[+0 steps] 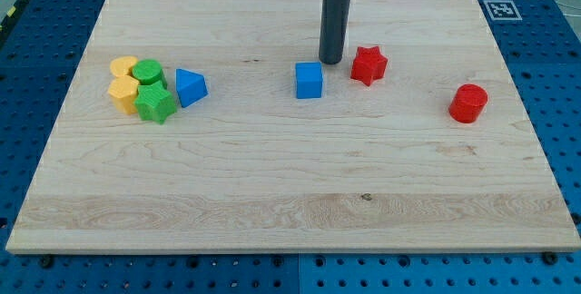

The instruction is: Adjust the red star by slightly moving to be at right side of the blue cube

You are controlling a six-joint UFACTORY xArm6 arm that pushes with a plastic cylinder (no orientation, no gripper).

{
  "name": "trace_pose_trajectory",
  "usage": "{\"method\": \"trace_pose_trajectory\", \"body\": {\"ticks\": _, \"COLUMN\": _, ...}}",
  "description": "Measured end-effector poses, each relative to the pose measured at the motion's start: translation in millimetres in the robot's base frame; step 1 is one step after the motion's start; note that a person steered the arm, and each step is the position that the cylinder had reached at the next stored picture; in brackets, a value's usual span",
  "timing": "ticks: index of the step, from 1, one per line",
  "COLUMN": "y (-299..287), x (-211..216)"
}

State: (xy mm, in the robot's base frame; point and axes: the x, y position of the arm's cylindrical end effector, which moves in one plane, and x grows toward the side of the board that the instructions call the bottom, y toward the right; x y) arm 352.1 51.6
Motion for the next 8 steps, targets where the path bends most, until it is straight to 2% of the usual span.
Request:
{"method": "trace_pose_trajectory", "body": {"ticks": 2, "y": 30.5, "x": 3.6}}
{"method": "trace_pose_trajectory", "body": {"ticks": 8, "y": 30.6, "x": 19.1}}
